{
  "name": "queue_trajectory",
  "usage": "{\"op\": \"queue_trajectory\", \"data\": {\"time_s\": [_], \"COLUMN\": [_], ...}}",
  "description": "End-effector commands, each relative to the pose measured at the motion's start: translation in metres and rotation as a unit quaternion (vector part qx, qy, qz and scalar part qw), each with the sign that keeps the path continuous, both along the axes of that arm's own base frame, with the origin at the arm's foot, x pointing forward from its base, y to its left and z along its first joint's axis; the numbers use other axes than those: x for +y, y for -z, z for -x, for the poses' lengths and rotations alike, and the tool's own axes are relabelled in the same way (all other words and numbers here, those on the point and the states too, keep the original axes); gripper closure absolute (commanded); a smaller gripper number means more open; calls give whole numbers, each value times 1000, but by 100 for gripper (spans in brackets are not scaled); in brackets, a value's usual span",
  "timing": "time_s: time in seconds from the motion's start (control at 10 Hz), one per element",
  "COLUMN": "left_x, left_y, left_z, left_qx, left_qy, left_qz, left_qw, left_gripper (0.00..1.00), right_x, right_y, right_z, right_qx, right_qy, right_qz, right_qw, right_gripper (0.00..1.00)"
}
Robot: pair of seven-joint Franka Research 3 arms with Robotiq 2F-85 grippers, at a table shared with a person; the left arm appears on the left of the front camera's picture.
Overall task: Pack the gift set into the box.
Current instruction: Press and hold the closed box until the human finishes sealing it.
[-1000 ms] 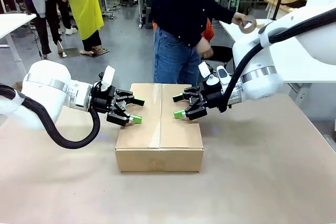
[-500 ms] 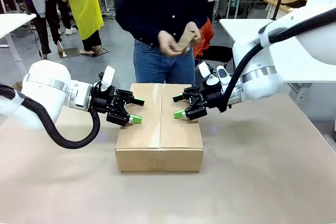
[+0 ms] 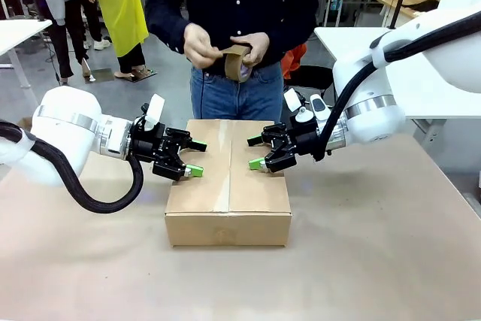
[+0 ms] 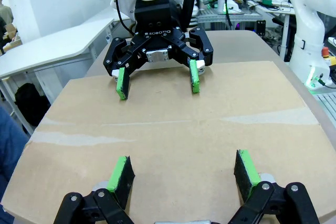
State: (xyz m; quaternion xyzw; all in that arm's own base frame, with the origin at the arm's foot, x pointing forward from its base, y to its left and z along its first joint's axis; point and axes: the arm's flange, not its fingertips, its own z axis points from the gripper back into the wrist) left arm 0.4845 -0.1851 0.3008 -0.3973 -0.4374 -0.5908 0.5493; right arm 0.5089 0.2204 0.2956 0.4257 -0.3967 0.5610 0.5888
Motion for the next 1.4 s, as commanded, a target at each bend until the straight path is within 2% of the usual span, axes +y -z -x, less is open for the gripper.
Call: {"op": "queue_trajectory", "data": {"time_s": [0.0,1.3], "left_x": [1,1], "left_y": [3,3], "left_z": [1,1], "left_qx": [-3,-3], "left_qy": [1,1], "left_qz": [-1,-1], "left_qw": [1000,1000], "left_gripper": [0,0], "right_x": [1,1], "right_y": [3,3], "right_z": [4,4], "right_qx": [1,1], "right_qy": [11,11], "right_qz": [2,2], "right_qw": [1000,1000], "right_gripper": [0,0]}}
